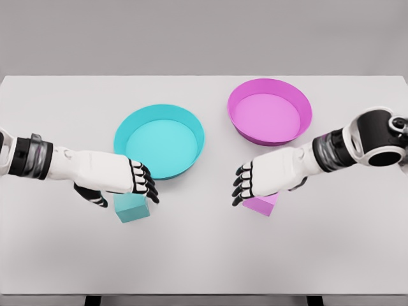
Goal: Place the blocks in the corresponding plates according to their colors
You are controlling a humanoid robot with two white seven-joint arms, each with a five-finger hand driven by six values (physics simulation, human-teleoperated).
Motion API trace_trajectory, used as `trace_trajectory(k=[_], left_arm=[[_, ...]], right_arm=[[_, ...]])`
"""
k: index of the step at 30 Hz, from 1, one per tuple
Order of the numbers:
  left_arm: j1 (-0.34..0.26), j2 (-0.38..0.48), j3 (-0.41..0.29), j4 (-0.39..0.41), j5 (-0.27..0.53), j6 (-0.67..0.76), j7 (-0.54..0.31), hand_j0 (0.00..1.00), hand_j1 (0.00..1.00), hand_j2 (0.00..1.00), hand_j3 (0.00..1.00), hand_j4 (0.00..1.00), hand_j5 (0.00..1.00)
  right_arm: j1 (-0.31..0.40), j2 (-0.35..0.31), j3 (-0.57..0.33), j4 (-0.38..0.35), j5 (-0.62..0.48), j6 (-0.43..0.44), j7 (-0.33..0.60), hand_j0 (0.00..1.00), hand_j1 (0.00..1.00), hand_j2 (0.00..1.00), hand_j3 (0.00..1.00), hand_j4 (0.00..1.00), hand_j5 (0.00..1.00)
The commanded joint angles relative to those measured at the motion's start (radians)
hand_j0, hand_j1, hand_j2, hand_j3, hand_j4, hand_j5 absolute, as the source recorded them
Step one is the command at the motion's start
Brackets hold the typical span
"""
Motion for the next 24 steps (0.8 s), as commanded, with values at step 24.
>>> trace_trajectory(k=[24], left_arm=[[0.044, -0.057, 0.015, 0.053, -0.048, 0.002, 0.0, 0.92, 0.92, 0.92, 0.92, 0.92, 0.92]], right_arm=[[0.0, 0.004, 0.011, 0.005, 0.048, 0.002, 0.0, 0.84, 0.84, 0.84, 0.84, 0.84, 0.84]])
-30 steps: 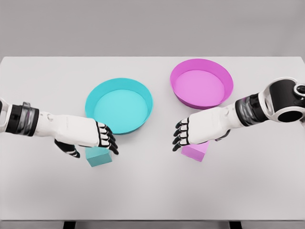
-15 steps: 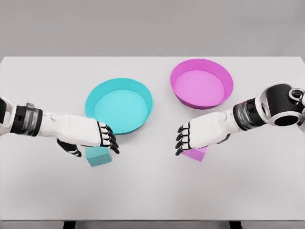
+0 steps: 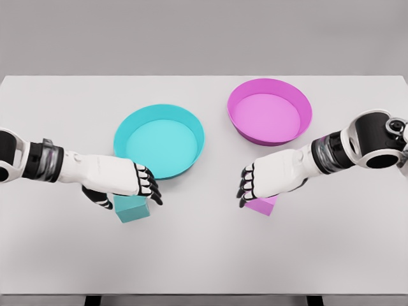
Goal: Place the blocks in the corresponding plates according to their colors
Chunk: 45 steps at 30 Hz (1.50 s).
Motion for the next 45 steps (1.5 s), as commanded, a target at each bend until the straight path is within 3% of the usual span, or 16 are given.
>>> trace_trajectory(k=[1, 13, 18, 22, 29, 39, 45], left_arm=[[0.0, -0.002, 0.0, 0.0, 0.003, 0.002, 0.0, 0.92, 0.92, 0.92, 0.92, 0.92, 0.92], [0.017, -0.004, 0.0, -0.001, 0.002, 0.002, 0.0, 0.92, 0.92, 0.92, 0.92, 0.92, 0.92], [0.028, -0.002, 0.001, 0.0, 0.0, 0.002, 0.0, 0.89, 0.89, 0.89, 0.89, 0.89, 0.89], [0.029, -0.002, 0.0, -0.003, 0.0, 0.002, 0.0, 0.76, 0.76, 0.76, 0.76, 0.76, 0.76], [0.029, -0.002, 0.001, -0.009, 0.0, 0.002, 0.0, 0.64, 0.64, 0.64, 0.64, 0.64, 0.64], [0.023, -0.006, 0.027, -0.063, 0.003, 0.002, 0.0, 0.59, 0.59, 0.59, 0.59, 0.59, 0.59], [0.015, -0.061, 0.056, -0.063, 0.005, 0.002, 0.0, 0.58, 0.58, 0.58, 0.58, 0.58, 0.58]], right_arm=[[0.0, 0.0, 0.0, 0.0, 0.008, -0.001, 0.001, 0.82, 0.82, 0.82, 0.82, 0.82, 0.82], [0.0, 0.006, 0.0, 0.0, 0.012, -0.001, 0.001, 0.59, 0.59, 0.59, 0.59, 0.59, 0.59], [0.0, 0.006, -0.002, 0.0, 0.012, -0.001, 0.001, 0.59, 0.59, 0.59, 0.59, 0.59, 0.59], [0.0, 0.006, -0.005, 0.0, 0.012, -0.001, 0.001, 0.59, 0.59, 0.59, 0.59, 0.59, 0.59], [-0.006, 0.003, -0.02, 0.002, 0.005, -0.001, 0.001, 0.59, 0.59, 0.59, 0.59, 0.59, 0.59], [-0.008, -0.001, -0.107, 0.011, -0.001, -0.001, 0.001, 0.59, 0.59, 0.59, 0.59, 0.59, 0.59], [-0.009, -0.001, -0.181, 0.026, -0.003, -0.001, 0.001, 0.59, 0.59, 0.59, 0.59, 0.59, 0.59]])
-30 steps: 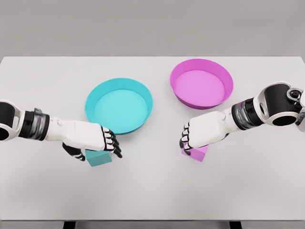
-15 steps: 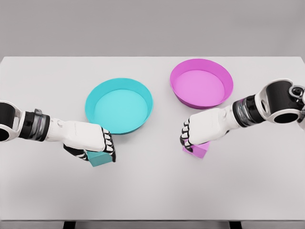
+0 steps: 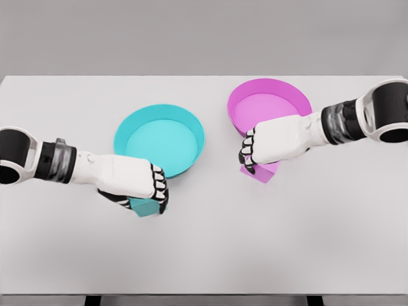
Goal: Place the blocks in the corresponding plates according to their colors
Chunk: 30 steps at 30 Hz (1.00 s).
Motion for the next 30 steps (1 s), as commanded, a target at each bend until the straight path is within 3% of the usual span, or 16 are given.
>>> trace_trajectory(k=[1, 9, 16, 18, 23, 27, 30], left_arm=[[0.0, -0.019, 0.014, -0.001, 0.006, 0.002, 0.0, 0.58, 0.58, 0.58, 0.58, 0.58, 0.58], [-0.023, -0.031, 0.039, -0.001, 0.011, 0.002, 0.0, 0.58, 0.58, 0.58, 0.58, 0.58, 0.58], [-0.029, -0.042, 0.073, -0.001, 0.012, 0.002, 0.0, 0.58, 0.58, 0.58, 0.58, 0.58, 0.58], [-0.029, -0.042, 0.088, -0.001, 0.012, 0.002, 0.0, 0.58, 0.58, 0.58, 0.58, 0.58, 0.58], [-0.02, -0.039, 0.177, 0.004, 0.009, 0.002, 0.0, 0.57, 0.57, 0.57, 0.57, 0.57, 0.57], [-0.018, -0.042, 0.206, 0.01, 0.006, 0.002, 0.0, 0.58, 0.58, 0.58, 0.58, 0.58, 0.58], [-0.009, -0.06, 0.237, 0.05, 0.003, 0.002, 0.0, 0.58, 0.58, 0.58, 0.58, 0.58, 0.58]], right_arm=[[-0.002, 0.0, -0.029, 0.01, -0.017, 0.002, 0.0, 0.59, 0.59, 0.59, 0.59, 0.59, 0.59], [-0.026, 0.005, -0.147, 0.061, -0.059, 0.002, 0.0, 0.59, 0.59, 0.59, 0.59, 0.59, 0.59], [-0.034, 0.06, -0.152, 0.246, -0.046, 0.002, 0.0, 0.59, 0.59, 0.59, 0.59, 0.59, 0.59], [-0.04, 0.067, -0.151, 0.257, -0.043, 0.002, 0.0, 0.59, 0.59, 0.59, 0.59, 0.59, 0.59], [-0.049, 0.143, -0.149, 0.371, -0.005, 0.002, 0.0, 0.59, 0.59, 0.59, 0.59, 0.59, 0.59], [-0.051, 0.183, -0.143, 0.43, 0.029, 0.002, 0.0, 0.59, 0.59, 0.59, 0.59, 0.59, 0.59], [-0.049, 0.218, -0.141, 0.476, 0.052, 0.002, 0.0, 0.59, 0.59, 0.59, 0.59, 0.59, 0.59]])
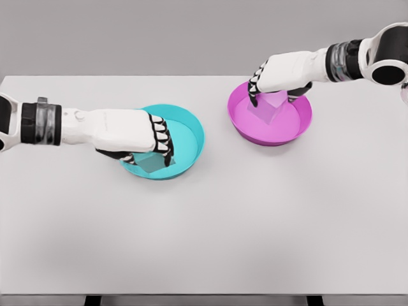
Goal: Place the blocks in the corresponding plates according to their colors
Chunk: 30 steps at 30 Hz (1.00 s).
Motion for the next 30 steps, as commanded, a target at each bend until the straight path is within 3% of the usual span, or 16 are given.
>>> trace_trajectory(k=[1, 6, 12, 13, 15, 17, 22, 24, 27, 28, 30], left_arm=[[0.0, -0.028, 0.032, 0.039, 0.002, 0.003, 0.001, 0.58, 0.58, 0.58, 0.58, 0.58, 0.58], [-0.002, -0.096, 0.056, 0.164, -0.001, 0.003, 0.001, 0.58, 0.58, 0.58, 0.58, 0.58, 0.58], [0.006, -0.197, 0.061, 0.305, -0.037, 0.003, 0.001, 0.58, 0.58, 0.58, 0.58, 0.58, 0.58], [0.008, -0.2, 0.061, 0.308, -0.037, 0.003, 0.001, 0.58, 0.58, 0.58, 0.58, 0.58, 0.58], [0.009, -0.226, 0.059, 0.342, -0.037, 0.003, 0.001, 0.6, 0.6, 0.6, 0.6, 0.6, 0.6], [0.021, -0.231, 0.061, 0.349, -0.037, 0.003, 0.001, 0.64, 0.64, 0.64, 0.64, 0.64, 0.64], [0.023, -0.234, 0.061, 0.385, -0.037, 0.003, 0.001, 0.87, 0.87, 0.87, 0.87, 0.87, 0.87], [0.023, -0.232, 0.061, 0.386, -0.037, 0.003, 0.001, 0.91, 0.91, 0.91, 0.91, 0.91, 0.91], [0.023, -0.229, 0.062, 0.386, -0.037, 0.003, 0.001, 0.94, 0.94, 0.94, 0.94, 0.94, 0.94], [0.021, -0.228, 0.062, 0.385, -0.035, 0.003, 0.001, 0.97, 0.97, 0.97, 0.97, 0.97, 0.97], [0.023, -0.225, 0.09, 0.377, -0.03, 0.003, 0.001, 1.0, 1.0, 1.0, 1.0, 1.0, 1.0]], right_arm=[[0.0, 0.03, 0.001, 0.049, 0.02, 0.002, -0.001, 0.59, 0.59, 0.59, 0.59, 0.59, 0.59], [-0.008, 0.111, 0.001, 0.152, 0.085, 0.002, -0.001, 0.6, 0.6, 0.6, 0.6, 0.6, 0.6], [-0.009, 0.12, 0.041, 0.209, 0.122, 0.002, -0.001, 0.61, 0.61, 0.61, 0.61, 0.61, 0.61], [-0.011, 0.128, 0.041, 0.215, 0.125, 0.002, -0.001, 0.68, 0.68, 0.68, 0.68, 0.68, 0.68], [-0.011, 0.129, 0.044, 0.213, 0.126, 0.002, -0.001, 1.0, 1.0, 1.0, 1.0, 1.0, 1.0], [-0.011, 0.129, 0.044, 0.209, 0.123, 0.002, -0.001, 1.0, 1.0, 1.0, 1.0, 1.0, 1.0], [-0.025, 0.128, 0.042, 0.206, 0.112, 0.002, -0.001, 1.0, 1.0, 1.0, 1.0, 1.0, 1.0], [-0.031, 0.122, 0.038, 0.203, 0.102, 0.002, -0.001, 1.0, 1.0, 1.0, 1.0, 1.0, 1.0], [-0.046, 0.062, 0.033, 0.12, 0.043, 0.002, -0.001, 1.0, 1.0, 1.0, 1.0, 1.0, 1.0], [-0.051, 0.004, 0.031, 0.066, -0.05, 0.002, -0.001, 1.0, 1.0, 1.0, 1.0, 1.0, 1.0], [-0.054, -0.085, 0.028, 0.041, -0.151, 0.002, -0.001, 1.0, 1.0, 1.0, 1.0, 1.0, 1.0]])
